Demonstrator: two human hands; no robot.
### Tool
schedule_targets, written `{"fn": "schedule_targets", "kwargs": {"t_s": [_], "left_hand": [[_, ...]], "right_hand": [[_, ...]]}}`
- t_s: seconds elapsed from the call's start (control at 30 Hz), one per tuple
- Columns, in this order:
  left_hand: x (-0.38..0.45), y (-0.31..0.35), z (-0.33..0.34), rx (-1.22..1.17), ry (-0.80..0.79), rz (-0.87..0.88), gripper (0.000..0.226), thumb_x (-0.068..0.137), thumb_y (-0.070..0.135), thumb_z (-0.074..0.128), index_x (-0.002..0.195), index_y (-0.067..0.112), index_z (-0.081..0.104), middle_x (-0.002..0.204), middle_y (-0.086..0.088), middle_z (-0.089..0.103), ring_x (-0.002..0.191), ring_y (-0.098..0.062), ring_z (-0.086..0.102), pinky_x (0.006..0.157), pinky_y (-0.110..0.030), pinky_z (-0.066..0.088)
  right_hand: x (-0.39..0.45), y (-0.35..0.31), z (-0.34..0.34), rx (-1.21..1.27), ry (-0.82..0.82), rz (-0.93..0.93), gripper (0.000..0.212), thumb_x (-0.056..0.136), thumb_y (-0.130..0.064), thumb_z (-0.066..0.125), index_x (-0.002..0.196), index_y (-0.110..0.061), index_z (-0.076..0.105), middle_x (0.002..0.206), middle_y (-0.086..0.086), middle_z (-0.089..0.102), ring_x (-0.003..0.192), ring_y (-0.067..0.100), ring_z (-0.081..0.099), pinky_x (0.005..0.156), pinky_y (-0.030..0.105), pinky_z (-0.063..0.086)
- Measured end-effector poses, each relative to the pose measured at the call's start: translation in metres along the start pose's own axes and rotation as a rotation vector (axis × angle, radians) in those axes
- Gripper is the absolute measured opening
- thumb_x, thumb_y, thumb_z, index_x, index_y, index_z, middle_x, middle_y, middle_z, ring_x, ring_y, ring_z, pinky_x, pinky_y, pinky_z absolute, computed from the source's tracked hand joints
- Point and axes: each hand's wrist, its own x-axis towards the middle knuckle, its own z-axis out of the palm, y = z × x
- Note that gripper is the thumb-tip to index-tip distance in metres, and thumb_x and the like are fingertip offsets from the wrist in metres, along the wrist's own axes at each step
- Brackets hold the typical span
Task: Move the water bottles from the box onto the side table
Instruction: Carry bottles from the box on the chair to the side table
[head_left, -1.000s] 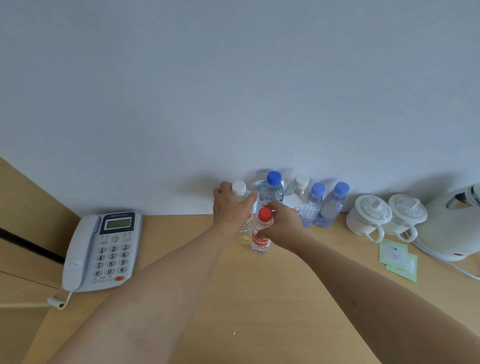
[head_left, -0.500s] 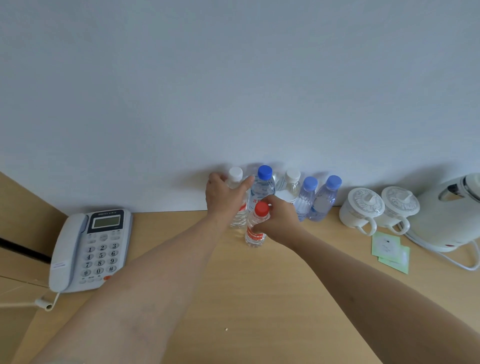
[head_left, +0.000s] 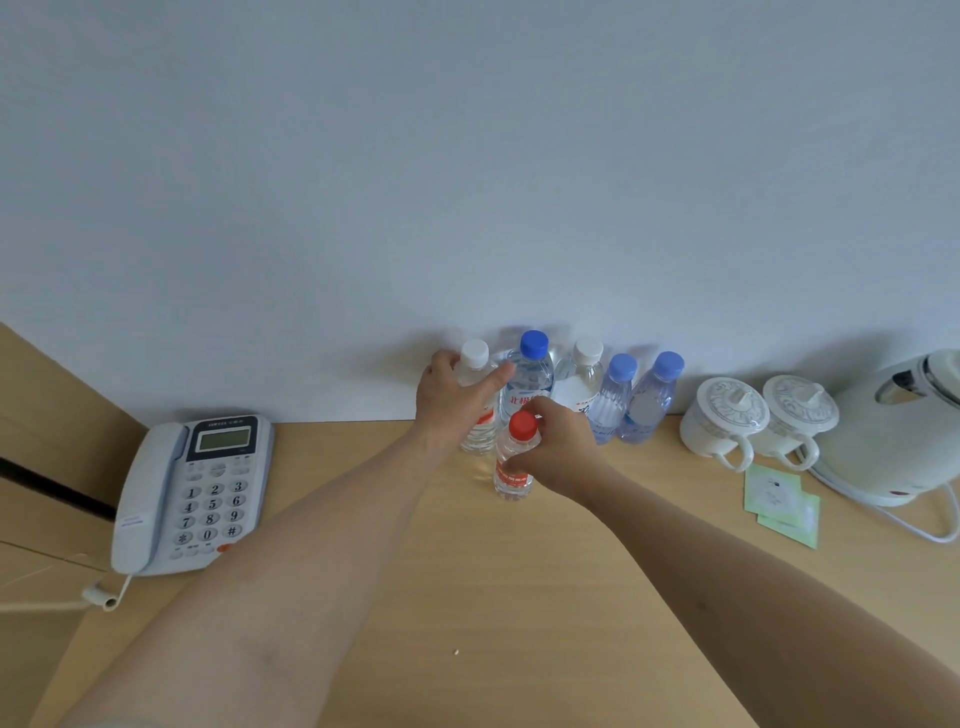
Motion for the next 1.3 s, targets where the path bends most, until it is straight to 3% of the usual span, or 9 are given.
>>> {"fn": "schedule_targets", "kwargs": {"t_s": [0.23,0.37,0.47,0.53,0.6,0.73,0.83,1.0,1.3], "left_hand": [[-0.017,-0.028,-0.025,0.057,0.102,0.039,0.057,0.085,0.062,0.065,0.124,0.023,0.053,0.117,0.005,0.057,0.106,-0.015,0.055,0.091,-0.034,0.047],[-0.031,-0.062,-0.045,0.19,0.039,-0.019,0.028,0.082,0.02,0.07,0.107,0.024,0.061,0.107,0.006,0.063,0.099,-0.018,0.059,0.084,-0.029,0.048],[-0.039,-0.079,-0.053,0.235,-0.207,-0.079,0.041,0.075,0.0,0.068,0.106,0.026,0.064,0.107,0.005,0.063,0.093,-0.018,0.06,0.065,-0.012,0.046],[-0.044,-0.083,-0.055,0.238,-0.325,-0.048,0.055,0.068,0.007,0.082,0.117,0.025,0.063,0.112,0.006,0.062,0.093,-0.015,0.059,0.065,-0.01,0.045],[-0.048,-0.082,-0.055,0.218,-0.348,0.014,0.07,0.059,0.022,0.094,0.122,0.027,0.063,0.113,0.01,0.066,0.097,-0.011,0.061,0.077,-0.018,0.05],[-0.054,-0.084,-0.052,0.171,-0.251,0.12,0.062,0.06,0.032,0.093,0.116,0.029,0.066,0.1,0.016,0.071,0.088,0.001,0.065,0.076,-0.013,0.049],[-0.053,-0.087,-0.052,0.135,-0.21,0.143,0.054,0.064,0.025,0.092,0.112,0.024,0.068,0.092,0.016,0.072,0.081,0.005,0.066,0.072,-0.011,0.049],[-0.037,-0.091,-0.057,0.121,-0.096,0.09,0.052,0.068,0.024,0.091,0.115,0.02,0.068,0.101,0.005,0.073,0.092,-0.015,0.07,0.083,-0.03,0.055],[-0.005,-0.089,-0.052,0.078,-0.049,0.066,0.045,0.075,0.019,0.085,0.115,0.021,0.065,0.101,0.006,0.071,0.093,-0.018,0.069,0.084,-0.033,0.055]], "right_hand": [[0.0,-0.013,0.01,0.033,-0.034,-0.014,0.05,0.058,-0.011,0.085,0.102,-0.023,0.066,0.092,-0.011,0.066,0.084,0.006,0.06,0.061,0.017,0.042],[0.0,-0.022,0.024,0.036,-0.068,-0.069,0.048,0.064,-0.009,0.082,0.106,-0.027,0.066,0.098,-0.006,0.064,0.09,0.014,0.061,0.067,0.017,0.042],[0.001,-0.027,0.035,-0.004,-0.073,-0.102,0.051,0.067,-0.013,0.082,0.112,-0.028,0.066,0.108,0.004,0.058,0.098,0.021,0.059,0.08,0.026,0.042],[0.0,-0.032,0.04,0.008,-0.083,-0.104,0.051,0.065,-0.01,0.083,0.111,-0.027,0.067,0.108,0.004,0.058,0.1,0.022,0.06,0.084,0.03,0.046],[-0.002,-0.037,0.043,0.042,-0.099,-0.127,0.046,0.063,-0.006,0.082,0.105,-0.021,0.069,0.106,0.003,0.062,0.103,0.022,0.061,0.088,0.039,0.051],[-0.006,-0.045,0.046,0.128,-0.096,-0.143,0.033,0.065,-0.007,0.08,0.096,-0.015,0.071,0.101,0.002,0.067,0.096,0.02,0.065,0.086,0.046,0.055],[-0.006,-0.047,0.047,0.16,-0.089,-0.122,0.042,0.065,-0.005,0.081,0.103,-0.02,0.071,0.1,-0.001,0.07,0.093,0.016,0.067,0.087,0.042,0.056],[-0.003,-0.041,0.046,0.108,-0.041,-0.082,0.06,0.067,-0.008,0.082,0.123,-0.02,0.064,0.108,0.0,0.065,0.097,0.015,0.063,0.089,0.035,0.055],[0.001,-0.024,0.057,0.059,-0.034,0.022,0.051,0.071,-0.008,0.078,0.118,-0.022,0.066,0.105,-0.002,0.066,0.095,0.013,0.063,0.084,0.027,0.053]]}}
